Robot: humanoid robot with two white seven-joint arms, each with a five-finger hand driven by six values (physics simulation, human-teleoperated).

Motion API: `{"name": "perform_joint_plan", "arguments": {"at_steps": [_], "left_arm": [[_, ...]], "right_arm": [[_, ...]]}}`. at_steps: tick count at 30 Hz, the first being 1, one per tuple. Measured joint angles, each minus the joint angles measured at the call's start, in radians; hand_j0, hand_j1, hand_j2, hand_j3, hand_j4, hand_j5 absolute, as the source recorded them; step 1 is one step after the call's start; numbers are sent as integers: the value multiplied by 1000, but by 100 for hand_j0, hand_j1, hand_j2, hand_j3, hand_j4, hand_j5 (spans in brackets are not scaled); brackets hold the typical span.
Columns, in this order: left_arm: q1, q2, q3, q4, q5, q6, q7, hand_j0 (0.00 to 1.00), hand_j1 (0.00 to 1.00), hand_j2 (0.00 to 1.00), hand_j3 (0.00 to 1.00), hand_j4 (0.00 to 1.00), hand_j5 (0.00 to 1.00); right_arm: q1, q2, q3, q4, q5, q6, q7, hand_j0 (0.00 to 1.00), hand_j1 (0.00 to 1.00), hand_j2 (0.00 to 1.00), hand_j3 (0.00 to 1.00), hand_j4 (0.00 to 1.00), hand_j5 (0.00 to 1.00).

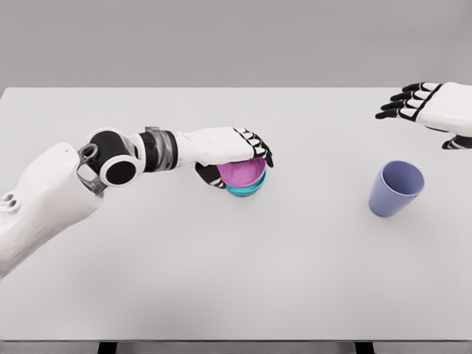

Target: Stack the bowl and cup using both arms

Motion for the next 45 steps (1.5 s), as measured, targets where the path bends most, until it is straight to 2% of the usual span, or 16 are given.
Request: {"name": "perform_joint_plan", "arguments": {"at_steps": [19, 22, 27, 39, 45], "left_arm": [[-6, -26, -4, 56, -1, -6, 0, 73, 73, 73, 73, 73, 73], [-6, -26, -6, 57, -1, -6, 0, 78, 78, 78, 78, 78, 78], [-6, -26, -8, 57, 0, -6, 0, 99, 99, 99, 99, 99, 99], [-14, -18, -6, 50, 6, -10, 0, 100, 100, 100, 100, 100, 100], [-38, 36, 5, -12, 54, -79, 0, 100, 100, 100, 100, 100, 100]], "right_arm": [[0, -1, 0, 0, 0, 0, 0, 100, 100, 100, 100, 100, 100], [0, -1, 0, 0, 0, 0, 0, 100, 100, 100, 100, 100, 100], [0, -2, 0, 0, 0, 0, 0, 100, 100, 100, 100, 100, 100], [5, -1, -18, 0, 0, 0, 0, 100, 100, 100, 100, 100, 100], [5, -2, -18, 0, 0, 0, 0, 100, 100, 100, 100, 100, 100]]}}
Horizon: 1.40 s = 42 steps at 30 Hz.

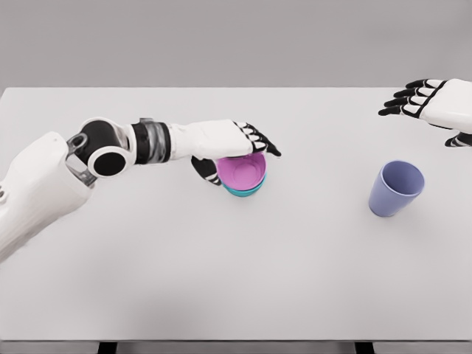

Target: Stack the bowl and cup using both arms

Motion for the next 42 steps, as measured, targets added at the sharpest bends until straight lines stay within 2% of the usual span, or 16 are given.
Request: {"name": "perform_joint_plan", "arguments": {"at_steps": [3, 6, 9, 13, 15, 17, 18, 23, 26, 29, 32, 35, 42], "left_arm": [[-20, 88, 14, -69, 94, -31, 0, 100, 100, 100, 100, 100, 100], [-12, 196, 78, -107, 215, -202, 0, 100, 100, 100, 100, 100, 100], [9, 320, 142, -110, 383, -301, 0, 100, 100, 100, 100, 100, 100], [181, 463, 172, -67, 696, -341, 0, 100, 100, 100, 100, 100, 100], [210, 524, 176, -42, 794, -352, 0, 100, 100, 100, 100, 100, 100], [224, 572, 180, -18, 853, -355, 0, 100, 100, 100, 100, 100, 100], [245, 586, 181, -8, 873, -356, 0, 100, 100, 100, 100, 100, 100], [271, 611, 186, 19, 929, -358, 0, 100, 100, 100, 100, 100, 100], [276, 615, 189, 37, 939, -358, 0, 100, 100, 100, 100, 100, 100], [278, 615, 190, 60, 939, -359, 0, 100, 100, 100, 100, 100, 100], [282, 614, 190, 75, 939, -359, 0, 100, 100, 100, 100, 100, 100], [281, 614, 190, 81, 939, -359, 0, 100, 100, 100, 100, 100, 100], [282, 611, 191, 82, 939, -359, 0, 100, 100, 100, 100, 100, 100]], "right_arm": [[0, 0, 0, 0, 0, 0, 0, 100, 100, 100, 100, 100, 100], [0, 0, 0, 0, 0, 0, 0, 100, 100, 100, 100, 100, 100], [2, 0, 0, 0, 0, 0, 0, 100, 100, 100, 100, 100, 100], [26, -15, -2, 13, 0, 0, 0, 100, 100, 100, 100, 100, 100], [52, -26, -2, 24, 0, 0, 0, 100, 100, 100, 100, 100, 100], [51, -34, -2, 35, 0, 0, 0, 100, 100, 100, 100, 100, 100], [51, -36, -5, 40, 0, 0, 0, 100, 100, 100, 100, 100, 100], [37, -41, -64, 25, -9, 0, 0, 100, 100, 100, 100, 100, 100], [26, -38, -75, 4, -134, 0, 0, 100, 100, 100, 100, 100, 100], [64, -42, -78, -33, -217, 0, 0, 100, 100, 100, 100, 100, 100], [83, -52, -72, -71, -197, 0, 0, 100, 100, 100, 100, 100, 100], [98, -81, -28, -98, -169, 0, 0, 100, 100, 100, 100, 100, 100], [104, -128, 54, -115, -155, 0, 0, 100, 100, 100, 100, 100, 100]]}}
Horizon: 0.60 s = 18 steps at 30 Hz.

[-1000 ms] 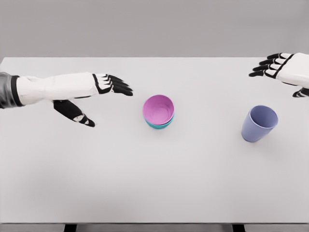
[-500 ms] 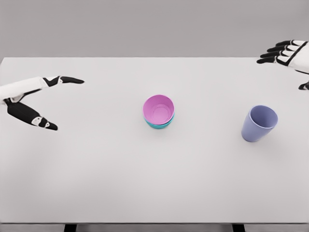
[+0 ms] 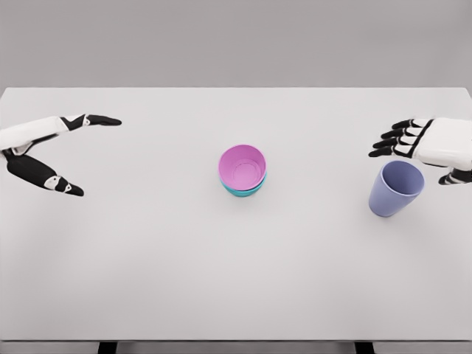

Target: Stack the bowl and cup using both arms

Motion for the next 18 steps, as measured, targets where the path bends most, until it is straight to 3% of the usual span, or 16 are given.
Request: {"name": "perform_joint_plan", "arguments": {"at_steps": [7, 18], "left_arm": [[0, -3, 0, 1, -1, 0, 0, 100, 100, 100, 100, 100, 100], [0, -4, 0, 2, -7, 0, 0, 100, 100, 100, 100, 100, 100]], "right_arm": [[-2, 0, 67, -2, 2, 0, 0, 100, 100, 100, 100, 100, 100], [-8, 22, 97, 23, 24, 0, 0, 100, 100, 100, 100, 100, 100]]}}
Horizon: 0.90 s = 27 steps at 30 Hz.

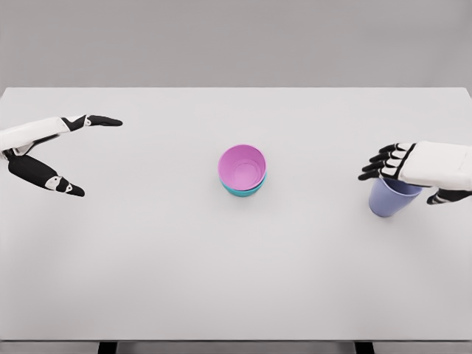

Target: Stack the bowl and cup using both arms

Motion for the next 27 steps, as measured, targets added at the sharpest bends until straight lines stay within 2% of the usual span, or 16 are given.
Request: {"name": "perform_joint_plan", "arguments": {"at_steps": [11, 27], "left_arm": [[0, 0, 0, 0, -4, 0, 0, 100, 100, 100, 100, 100, 100], [0, -12, 6, 1, -7, 0, 0, 100, 100, 100, 100, 100, 100]], "right_arm": [[-20, 71, 22, 99, 77, 0, 0, 100, 100, 100, 100, 100, 100], [-43, 106, 49, 124, 115, 0, 0, 99, 99, 99, 99, 99, 99]]}}
